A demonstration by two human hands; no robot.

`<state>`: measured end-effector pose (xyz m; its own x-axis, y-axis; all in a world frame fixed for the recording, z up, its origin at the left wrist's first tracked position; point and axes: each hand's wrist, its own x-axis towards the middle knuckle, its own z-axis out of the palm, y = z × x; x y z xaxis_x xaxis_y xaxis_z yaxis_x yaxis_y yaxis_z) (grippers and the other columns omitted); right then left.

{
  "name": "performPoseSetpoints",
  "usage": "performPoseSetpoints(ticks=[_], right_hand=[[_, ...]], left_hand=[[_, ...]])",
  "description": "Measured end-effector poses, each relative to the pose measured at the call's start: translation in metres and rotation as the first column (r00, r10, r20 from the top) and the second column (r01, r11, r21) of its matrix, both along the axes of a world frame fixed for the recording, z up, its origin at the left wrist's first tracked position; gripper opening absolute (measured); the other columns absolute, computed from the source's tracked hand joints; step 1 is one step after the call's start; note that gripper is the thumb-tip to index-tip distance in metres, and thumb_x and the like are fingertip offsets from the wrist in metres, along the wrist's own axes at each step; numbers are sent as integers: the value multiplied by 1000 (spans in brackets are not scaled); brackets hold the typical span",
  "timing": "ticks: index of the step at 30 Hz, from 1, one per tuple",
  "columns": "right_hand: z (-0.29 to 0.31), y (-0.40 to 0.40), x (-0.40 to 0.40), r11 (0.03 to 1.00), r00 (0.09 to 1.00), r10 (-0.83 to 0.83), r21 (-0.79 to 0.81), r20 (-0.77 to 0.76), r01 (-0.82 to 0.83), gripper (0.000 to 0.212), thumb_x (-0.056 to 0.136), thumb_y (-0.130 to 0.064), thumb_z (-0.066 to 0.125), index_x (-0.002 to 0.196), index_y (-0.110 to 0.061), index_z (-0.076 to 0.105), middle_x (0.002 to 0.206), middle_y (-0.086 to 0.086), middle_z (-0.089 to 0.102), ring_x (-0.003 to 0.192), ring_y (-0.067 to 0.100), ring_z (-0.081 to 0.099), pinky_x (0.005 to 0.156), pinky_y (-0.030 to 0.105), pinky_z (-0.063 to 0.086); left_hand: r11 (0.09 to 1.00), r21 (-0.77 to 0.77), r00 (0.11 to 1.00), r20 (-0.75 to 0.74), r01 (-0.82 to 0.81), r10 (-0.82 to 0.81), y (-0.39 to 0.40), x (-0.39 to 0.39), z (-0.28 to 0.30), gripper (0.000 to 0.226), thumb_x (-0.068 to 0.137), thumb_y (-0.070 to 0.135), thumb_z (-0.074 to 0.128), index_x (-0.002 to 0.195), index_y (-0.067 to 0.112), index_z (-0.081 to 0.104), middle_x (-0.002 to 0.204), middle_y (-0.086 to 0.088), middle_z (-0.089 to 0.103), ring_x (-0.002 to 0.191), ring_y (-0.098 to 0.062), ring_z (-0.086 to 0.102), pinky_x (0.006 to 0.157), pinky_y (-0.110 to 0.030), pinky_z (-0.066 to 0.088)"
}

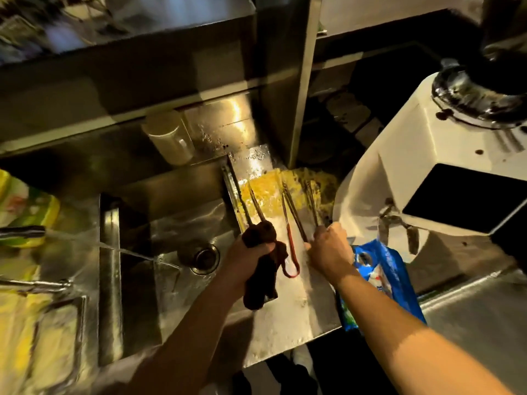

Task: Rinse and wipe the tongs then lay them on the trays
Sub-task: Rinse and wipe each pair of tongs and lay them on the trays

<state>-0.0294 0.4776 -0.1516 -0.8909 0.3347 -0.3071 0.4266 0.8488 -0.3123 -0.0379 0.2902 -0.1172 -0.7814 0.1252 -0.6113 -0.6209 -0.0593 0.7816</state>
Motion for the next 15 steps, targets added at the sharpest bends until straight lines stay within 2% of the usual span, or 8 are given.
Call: performPoseSetpoints(ticks=[2,5,6,8,10,12,13,15], right_hand=[[-9,1,-5,999,999,19,25,40,-20,27,94,-32,59,108,-9,64,122,14,44,110,34,53,89,44,52],[-20,3,-10,999,999,-32,-20,29,33,15,92,-14,62,107,-10,62,123,12,40,111,33,47,86,43,48],[-24,4,-11,999,999,-39,-30,5,39,15,90,-12,64,104,-10,60,120,11,39,108,32,46,82,42,47],[-22,5,-10,992,994,-74,-113,-85,65,10,93,-15,61,100,-11,56,114,10,39,100,31,48,75,41,47],[-12,8,-11,957,979,-132,-278,-155,85,9,98,-24,55,96,-17,50,106,7,41,82,27,55,64,36,49],[0,9,-9,935,969,-152,-346,-197,76,12,97,-29,55,91,-22,48,96,1,41,66,20,55,51,25,43],[8,6,-8,937,965,-142,-345,-221,59,13,96,-31,54,88,-22,48,91,-1,42,64,19,54,49,24,40],[20,2,-6,953,964,-109,-300,-243,33,20,97,-36,54,90,-17,57,88,2,50,70,27,58,58,32,48]], left_hand=[[999,-30,1000,18,-22,22,12,-3,-2,28,88,-4,66,111,11,66,82,-2,76,71,-16,76,59,-25,58],[996,-84,999,33,-36,38,29,-9,-3,35,85,2,72,119,12,66,103,-11,73,92,-27,73,82,-40,60],[995,-86,998,35,-48,51,30,-10,-4,39,84,3,73,121,11,65,106,-13,72,95,-29,72,85,-43,60],[996,-66,998,34,-58,61,29,-13,-5,39,84,3,73,122,11,64,101,-11,73,85,-24,74,70,-36,61],[995,-63,997,13,-73,74,25,-16,-4,38,84,1,71,121,10,63,94,-9,73,71,-18,75,56,-27,57],[994,-50,995,0,-98,98,16,-17,-3,38,84,1,71,121,7,64,91,-9,73,71,-20,74,58,-29,56],[993,-32,993,-4,-118,118,9,-16,-1,36,85,1,71,119,9,65,92,-9,73,73,-22,73,62,-32,56],[988,7,988,14,-153,153,-2,-14,1,33,85,3,71,116,13,65,95,-11,73,78,-26,72,68,-36,55]])
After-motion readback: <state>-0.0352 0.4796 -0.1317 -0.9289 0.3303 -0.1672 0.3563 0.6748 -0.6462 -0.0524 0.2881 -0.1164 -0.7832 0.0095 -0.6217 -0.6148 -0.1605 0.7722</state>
